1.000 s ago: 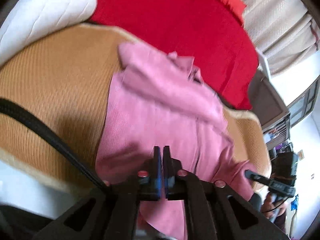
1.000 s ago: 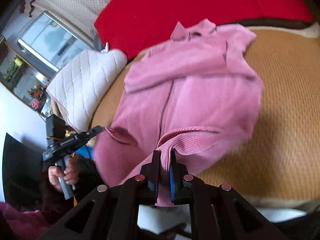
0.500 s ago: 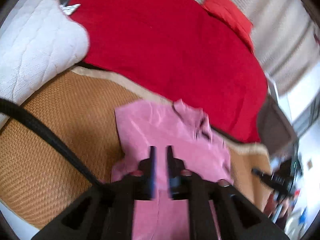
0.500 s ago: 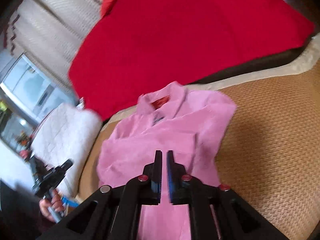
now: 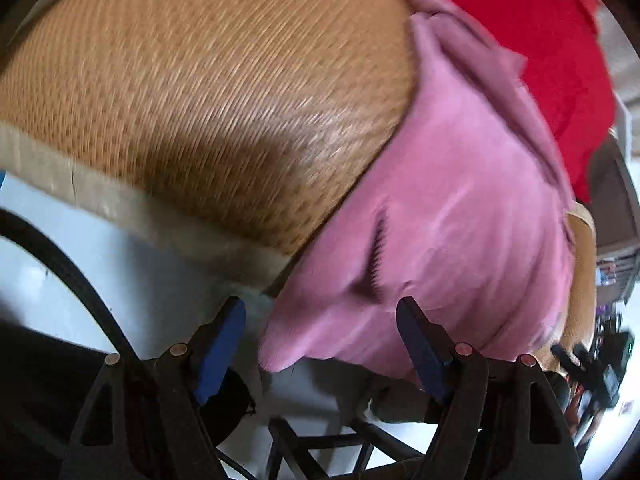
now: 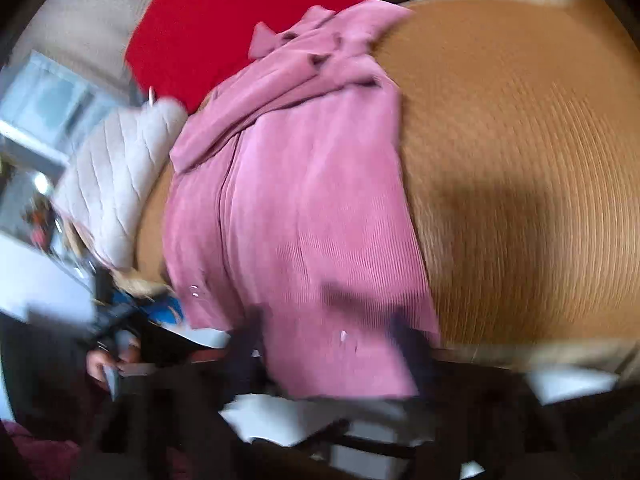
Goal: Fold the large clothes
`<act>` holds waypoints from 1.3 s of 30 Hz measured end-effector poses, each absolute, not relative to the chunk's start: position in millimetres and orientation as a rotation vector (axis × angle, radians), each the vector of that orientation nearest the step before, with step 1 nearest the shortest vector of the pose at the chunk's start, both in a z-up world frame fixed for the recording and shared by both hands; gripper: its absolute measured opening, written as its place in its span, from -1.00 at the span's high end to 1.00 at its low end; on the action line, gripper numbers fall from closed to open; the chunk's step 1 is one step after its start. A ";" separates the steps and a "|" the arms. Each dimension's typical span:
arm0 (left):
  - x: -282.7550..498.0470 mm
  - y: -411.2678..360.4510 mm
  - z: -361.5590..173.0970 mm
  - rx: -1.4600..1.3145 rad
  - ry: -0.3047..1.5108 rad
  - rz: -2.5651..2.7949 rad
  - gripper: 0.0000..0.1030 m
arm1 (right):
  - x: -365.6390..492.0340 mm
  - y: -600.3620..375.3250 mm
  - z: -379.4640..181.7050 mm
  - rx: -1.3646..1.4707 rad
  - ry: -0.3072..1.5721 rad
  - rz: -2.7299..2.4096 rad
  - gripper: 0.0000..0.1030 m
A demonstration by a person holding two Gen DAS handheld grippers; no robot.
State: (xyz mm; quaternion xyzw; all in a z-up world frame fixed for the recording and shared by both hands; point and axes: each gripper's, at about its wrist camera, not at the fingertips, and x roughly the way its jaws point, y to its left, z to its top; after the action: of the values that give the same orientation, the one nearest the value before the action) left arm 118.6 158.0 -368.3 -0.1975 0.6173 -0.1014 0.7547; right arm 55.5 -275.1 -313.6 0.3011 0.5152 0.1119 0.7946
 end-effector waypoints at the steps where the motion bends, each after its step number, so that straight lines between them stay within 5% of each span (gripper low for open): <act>1: 121.3 155.1 -372.1 -0.410 1.370 -0.210 -0.57 | 49.9 -277.7 -317.1 0.659 1.104 0.221 -0.56; 13: 127.1 115.7 -412.6 -0.333 1.500 -0.286 -0.60 | 67.8 -264.4 -388.9 0.605 1.308 0.097 -0.56; 15: 127.2 116.5 -410.9 -0.370 1.471 -0.318 -0.19 | 69.1 -255.8 -389.6 0.571 1.289 0.097 -0.50; 17: 126.1 121.5 -412.1 -0.408 1.474 -0.337 0.68 | 67.7 -251.6 -387.5 0.545 1.276 0.092 0.21; 18: 128.0 129.0 -410.9 -0.418 1.472 -0.347 0.74 | 67.6 -245.4 -382.9 0.537 1.282 0.100 0.67; 20: 122.3 131.2 -403.2 -0.413 1.437 -0.386 0.80 | 64.4 -236.5 -374.4 0.515 1.265 0.116 0.74; 28: 117.5 141.5 -396.4 -0.415 1.409 -0.391 0.74 | 65.1 -221.2 -343.2 0.502 1.236 0.321 0.68; 30: 119.2 143.6 -402.6 -0.430 1.441 -0.352 0.29 | 74.6 -221.8 -350.9 0.496 1.277 0.264 0.67; 31: 119.6 146.5 -403.5 -0.436 1.445 -0.332 -0.18 | 77.8 -220.4 -358.3 0.506 1.291 0.249 0.63; 33: 119.7 152.4 -401.9 -0.439 1.420 -0.329 -0.32 | 83.4 -218.6 -365.9 0.516 1.310 0.215 0.59; 34: 120.0 154.1 -401.0 -0.443 1.406 -0.345 -0.28 | 86.1 -215.7 -368.8 0.522 1.308 0.208 0.58; 35: 120.6 154.4 -399.3 -0.446 1.393 -0.357 0.03 | 86.7 -213.8 -369.8 0.529 1.288 0.230 0.58; 37: 120.3 156.1 -399.8 -0.448 1.392 -0.366 0.91 | 87.6 -200.3 -369.2 0.487 1.266 0.246 0.68; 39: 119.2 154.5 -395.2 -0.450 1.379 -0.370 0.88 | 88.0 -200.4 -361.7 0.517 1.262 0.269 0.78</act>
State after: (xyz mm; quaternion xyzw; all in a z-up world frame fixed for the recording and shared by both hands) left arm 119.2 154.5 -395.2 -0.2044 0.6268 -0.1681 0.7328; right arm 88.0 -200.4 -361.7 0.2382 0.5813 0.1238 0.7682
